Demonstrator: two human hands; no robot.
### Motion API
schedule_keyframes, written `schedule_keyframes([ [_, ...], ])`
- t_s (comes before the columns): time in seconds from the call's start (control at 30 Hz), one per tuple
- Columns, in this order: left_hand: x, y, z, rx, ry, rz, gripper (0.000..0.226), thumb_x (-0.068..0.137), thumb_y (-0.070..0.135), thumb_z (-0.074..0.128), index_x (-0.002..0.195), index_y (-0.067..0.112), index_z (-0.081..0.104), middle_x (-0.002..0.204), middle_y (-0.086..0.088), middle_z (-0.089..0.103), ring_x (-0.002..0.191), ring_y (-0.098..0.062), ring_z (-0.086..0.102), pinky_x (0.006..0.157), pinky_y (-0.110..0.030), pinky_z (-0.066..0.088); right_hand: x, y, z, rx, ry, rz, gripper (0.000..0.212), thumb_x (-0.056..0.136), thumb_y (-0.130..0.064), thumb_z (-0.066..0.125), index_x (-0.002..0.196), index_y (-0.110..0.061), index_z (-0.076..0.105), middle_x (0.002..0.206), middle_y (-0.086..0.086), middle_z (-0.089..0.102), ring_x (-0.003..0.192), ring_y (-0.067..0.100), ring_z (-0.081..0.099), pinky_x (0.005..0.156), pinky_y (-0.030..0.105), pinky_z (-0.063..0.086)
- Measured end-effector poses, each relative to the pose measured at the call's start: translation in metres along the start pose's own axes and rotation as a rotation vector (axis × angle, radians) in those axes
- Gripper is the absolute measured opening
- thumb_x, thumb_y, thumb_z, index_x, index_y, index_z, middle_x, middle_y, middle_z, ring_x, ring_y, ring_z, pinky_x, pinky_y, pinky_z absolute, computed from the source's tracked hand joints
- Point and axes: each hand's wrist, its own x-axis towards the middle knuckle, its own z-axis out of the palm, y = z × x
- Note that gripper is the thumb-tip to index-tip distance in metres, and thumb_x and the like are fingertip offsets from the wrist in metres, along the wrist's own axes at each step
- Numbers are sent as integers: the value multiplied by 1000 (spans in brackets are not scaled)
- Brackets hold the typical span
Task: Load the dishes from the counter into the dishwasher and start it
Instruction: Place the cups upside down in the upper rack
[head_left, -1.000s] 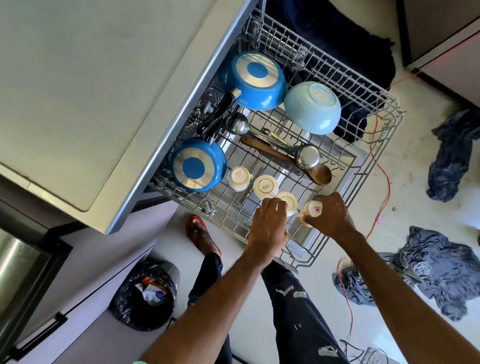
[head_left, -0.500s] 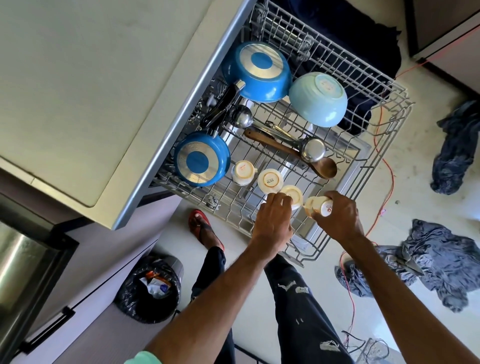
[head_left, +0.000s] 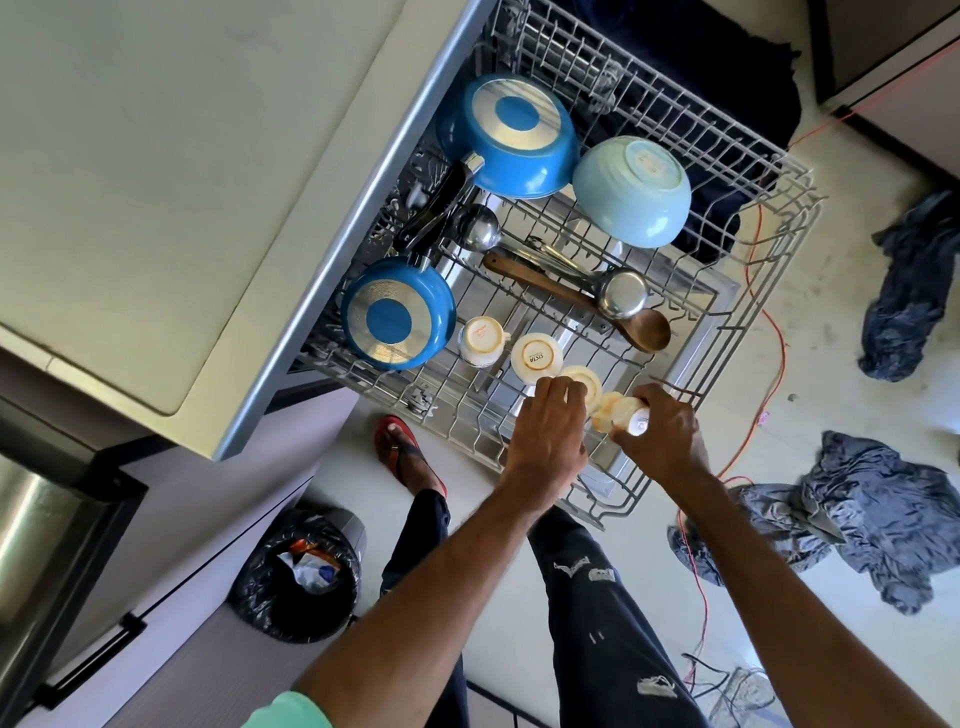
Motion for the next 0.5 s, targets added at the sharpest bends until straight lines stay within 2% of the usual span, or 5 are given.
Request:
schedule_keyframes([
  [0.27, -1, -1, 4, 10, -5, -13, 58, 77, 12, 76, 130, 5, 53, 131, -13, 59, 125, -25, 52, 97, -38, 52, -4, -11, 17, -70, -33, 12, 50, 75, -23, 84, 117, -12, 60, 111, 14, 71, 99, 37, 69, 79, 46, 58],
  [0.43, 0, 1, 1, 15, -16, -15, 65, 76, 17, 80, 133, 5, 52, 134, -13, 57, 127, -25, 50, 100, -40, 50, -6, -2, 17, -17, -83, 13, 73, 68, -30, 90, 128, -16, 50, 123, 16, 66, 109, 38, 65, 86, 52, 58],
  [0.5, 0, 0, 0, 15, -16, -11, 65, 77, 18, 80, 134, 5, 51, 135, -13, 57, 127, -25, 50, 100, -39, 50, -6, 1, 17, -4, -57, 10, 76, 65, -31, 92, 127, -19, 49, 123, 15, 66, 106, 37, 66, 84, 53, 59],
])
